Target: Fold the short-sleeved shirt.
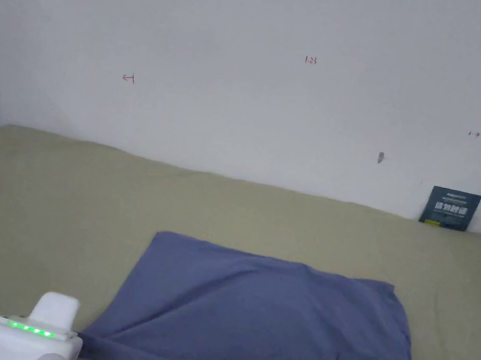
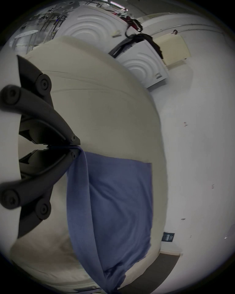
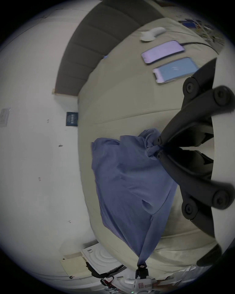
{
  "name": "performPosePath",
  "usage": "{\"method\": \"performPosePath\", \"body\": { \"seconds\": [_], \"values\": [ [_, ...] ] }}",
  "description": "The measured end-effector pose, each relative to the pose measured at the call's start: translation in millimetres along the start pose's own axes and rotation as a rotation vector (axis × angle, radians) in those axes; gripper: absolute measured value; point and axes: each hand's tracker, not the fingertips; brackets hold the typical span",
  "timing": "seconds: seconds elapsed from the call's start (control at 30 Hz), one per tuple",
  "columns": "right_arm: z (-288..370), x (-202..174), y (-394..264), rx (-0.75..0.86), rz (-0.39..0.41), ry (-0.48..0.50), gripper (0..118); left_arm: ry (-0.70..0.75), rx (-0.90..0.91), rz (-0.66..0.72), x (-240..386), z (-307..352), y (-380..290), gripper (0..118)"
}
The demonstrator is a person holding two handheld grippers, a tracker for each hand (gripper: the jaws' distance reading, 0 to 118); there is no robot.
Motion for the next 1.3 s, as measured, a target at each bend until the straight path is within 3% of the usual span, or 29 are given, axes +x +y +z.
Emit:
{"method": "performPosePath", "body": {
  "seconds": [0.1,0.5,0.83,0.87,0.9,0.93,0.97,1.0,1.03,1.17,1.2,1.23,1.27,1.3],
  "values": [
    [25,8,-35,-0.004,-0.027,0.001,1,-0.022,-0.038,0.054,-12,24,-35,1],
    [91,35,-110,-0.063,-0.085,0.025,1,-0.102,-0.107,0.042,-35,97,-129,1],
    [95,40,-122,-0.114,-0.114,0.013,2,-0.143,-0.126,0.089,-44,93,-145,2],
    [100,35,-121,-0.126,-0.128,-0.003,8,-0.161,-0.119,0.100,-45,92,-144,9],
    [102,32,-120,-0.132,-0.135,-0.010,28,-0.194,-0.115,0.104,-46,93,-143,37],
    [103,30,-118,-0.138,-0.152,-0.062,67,-0.206,-0.115,0.110,-48,92,-142,88],
    [104,29,-116,-0.145,-0.167,-0.090,116,-0.222,-0.130,0.130,-50,90,-142,117],
    [100,32,-119,-0.139,-0.178,-0.061,116,-0.247,-0.154,0.167,-56,98,-150,110],
    [110,33,-117,-0.033,-0.212,-0.046,114,-0.193,-0.027,0.154,-65,101,-139,112],
    [130,25,-112,-0.050,-0.180,-0.074,110,-0.129,-0.022,0.154,-75,127,-127,115],
    [134,23,-110,-0.079,-0.170,-0.058,95,-0.143,-0.025,0.165,-80,132,-126,112],
    [138,21,-112,-0.075,-0.170,-0.040,61,-0.145,-0.022,0.175,-80,138,-130,106],
    [151,20,-114,-0.010,-0.284,-0.146,0,-0.172,-0.016,0.189,-84,141,-133,73],
    [156,16,-112,-0.026,-0.267,-0.147,0,-0.198,-0.024,0.189,-87,142,-133,12]
  ]
}}
